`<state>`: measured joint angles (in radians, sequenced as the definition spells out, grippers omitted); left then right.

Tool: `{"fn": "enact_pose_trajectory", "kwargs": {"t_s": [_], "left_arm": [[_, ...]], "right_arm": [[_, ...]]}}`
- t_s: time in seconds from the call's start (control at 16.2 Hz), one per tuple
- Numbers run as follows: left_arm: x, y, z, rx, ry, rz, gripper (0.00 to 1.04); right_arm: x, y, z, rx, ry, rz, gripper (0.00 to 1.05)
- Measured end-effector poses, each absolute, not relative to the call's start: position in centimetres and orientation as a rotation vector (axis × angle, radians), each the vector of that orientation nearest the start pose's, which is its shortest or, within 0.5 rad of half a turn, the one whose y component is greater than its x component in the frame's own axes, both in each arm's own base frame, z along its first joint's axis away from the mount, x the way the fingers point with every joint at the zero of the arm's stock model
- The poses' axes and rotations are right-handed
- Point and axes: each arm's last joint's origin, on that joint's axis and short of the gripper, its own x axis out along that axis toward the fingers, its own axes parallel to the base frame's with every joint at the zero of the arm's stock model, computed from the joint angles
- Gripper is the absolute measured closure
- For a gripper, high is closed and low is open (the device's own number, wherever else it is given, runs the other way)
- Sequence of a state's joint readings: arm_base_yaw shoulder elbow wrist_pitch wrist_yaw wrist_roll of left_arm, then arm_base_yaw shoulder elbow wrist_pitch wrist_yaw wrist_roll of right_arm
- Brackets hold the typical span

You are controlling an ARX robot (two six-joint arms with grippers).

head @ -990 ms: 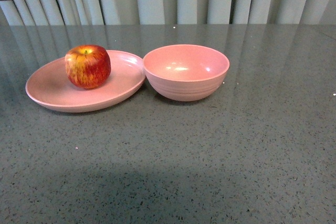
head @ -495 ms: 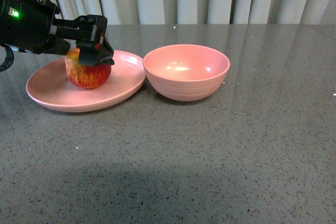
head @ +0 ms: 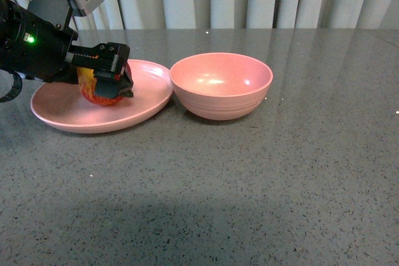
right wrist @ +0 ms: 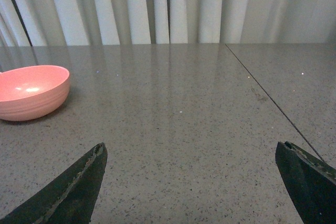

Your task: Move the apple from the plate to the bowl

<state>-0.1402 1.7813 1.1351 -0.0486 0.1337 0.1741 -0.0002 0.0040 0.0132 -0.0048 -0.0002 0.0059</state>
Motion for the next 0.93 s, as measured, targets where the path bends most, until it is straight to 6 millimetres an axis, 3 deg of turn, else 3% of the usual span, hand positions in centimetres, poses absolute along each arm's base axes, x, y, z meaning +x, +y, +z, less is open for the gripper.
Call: {"fn": "enact_pose_trajectory", "kwargs": {"t_s": [0.06, 0.19, 0.25, 0.5, 0.93], "left_arm": [[37.7, -5.7, 20.0, 0.173, 0.670, -0.325, 0.10], [37.8, -5.6, 20.1, 0.163, 0.660, -0.335, 0.33], [37.7, -5.6, 20.1, 0.162, 0.661, -0.335, 0.36], [37.7, -5.5, 20.5, 0.168, 0.660, -0.334, 0.38], [37.2, -5.6, 25.6, 0.183, 0.544, -0.328, 0.38]], "right_arm": [[9.7, 0.0, 16.7, 0.006, -0.005, 0.000, 0.07], [9.7, 0.0, 16.7, 0.006, -0.004, 0.000, 0.07], [9.7, 0.0, 16.7, 0.006, -0.004, 0.000, 0.07], [9.7, 0.0, 16.7, 0.006, -0.004, 0.000, 0.07], [9.7, 0.0, 16.7, 0.006, -0.005, 0.000, 0.07]]}}
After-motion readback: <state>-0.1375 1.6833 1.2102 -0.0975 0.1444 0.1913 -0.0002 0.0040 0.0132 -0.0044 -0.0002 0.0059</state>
